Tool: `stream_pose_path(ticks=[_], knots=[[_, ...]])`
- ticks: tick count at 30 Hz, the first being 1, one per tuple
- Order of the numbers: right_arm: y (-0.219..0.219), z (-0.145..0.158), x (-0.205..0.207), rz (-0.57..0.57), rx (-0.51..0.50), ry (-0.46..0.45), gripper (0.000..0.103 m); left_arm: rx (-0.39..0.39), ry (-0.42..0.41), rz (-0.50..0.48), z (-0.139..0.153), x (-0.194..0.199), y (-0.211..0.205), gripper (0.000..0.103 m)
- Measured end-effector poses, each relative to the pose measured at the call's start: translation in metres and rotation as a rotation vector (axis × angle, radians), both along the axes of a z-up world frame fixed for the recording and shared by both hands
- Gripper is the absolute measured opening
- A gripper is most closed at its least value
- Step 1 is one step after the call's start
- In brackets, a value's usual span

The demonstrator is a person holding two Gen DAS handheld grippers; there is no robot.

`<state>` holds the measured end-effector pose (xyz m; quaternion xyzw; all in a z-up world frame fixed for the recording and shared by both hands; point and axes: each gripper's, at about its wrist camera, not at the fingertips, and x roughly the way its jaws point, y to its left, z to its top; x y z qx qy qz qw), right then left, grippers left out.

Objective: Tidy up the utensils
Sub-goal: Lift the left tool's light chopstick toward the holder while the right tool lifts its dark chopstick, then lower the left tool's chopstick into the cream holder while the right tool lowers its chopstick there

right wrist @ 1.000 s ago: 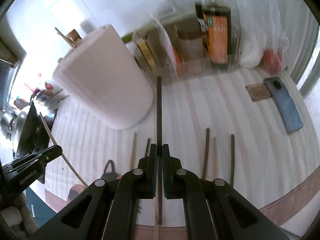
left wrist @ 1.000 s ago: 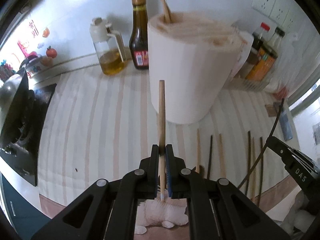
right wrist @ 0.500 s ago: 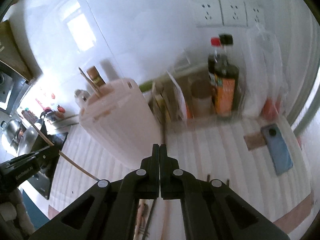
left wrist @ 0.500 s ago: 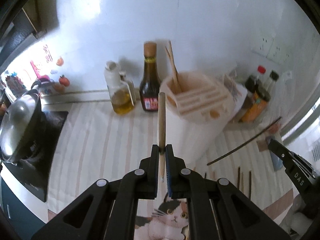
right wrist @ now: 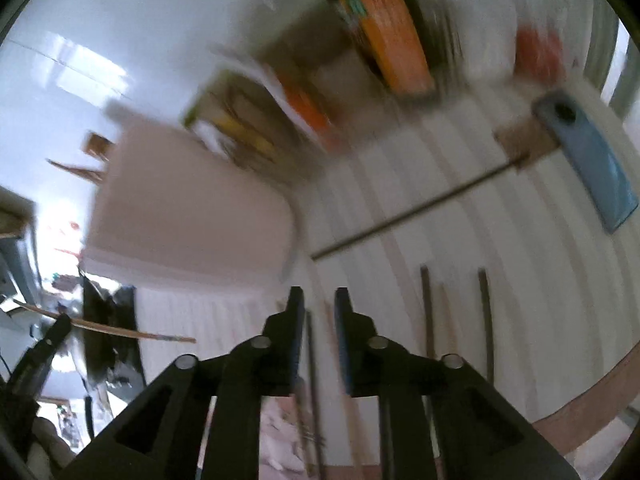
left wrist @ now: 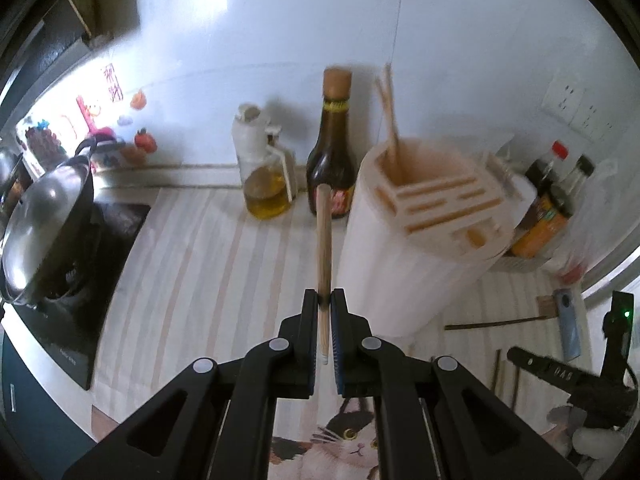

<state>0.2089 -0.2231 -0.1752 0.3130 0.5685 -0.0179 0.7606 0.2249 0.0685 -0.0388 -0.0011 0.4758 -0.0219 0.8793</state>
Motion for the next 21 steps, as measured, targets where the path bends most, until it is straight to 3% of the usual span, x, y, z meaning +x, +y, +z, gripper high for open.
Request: stream_pose_path(ticks=[6, 12, 16, 21], knots=[[0.044, -0.048, -0.001, 0.188, -0.088, 0.134, 0.019, 0.038, 0.048, 0.003, -0.022, -0.004, -0.001, 0.004], [0.094, -0.081, 0.0, 0.357, -0.261, 0.219, 0.018, 0.06, 0.062, 0.013, -0.03, -0.005, 0.001, 0.004], [0.113, -0.083, -0.002, 0.43, -0.415, 0.196, 0.007, 0.064, 0.061, 0.023, -0.031, -0.005, 0.002, 0.004], [0.103, -0.075, -0.008, 0.386, -0.374, 0.126, 0.006, 0.058, 0.052, 0.022, -0.028, -0.006, 0.004, 0.004]])
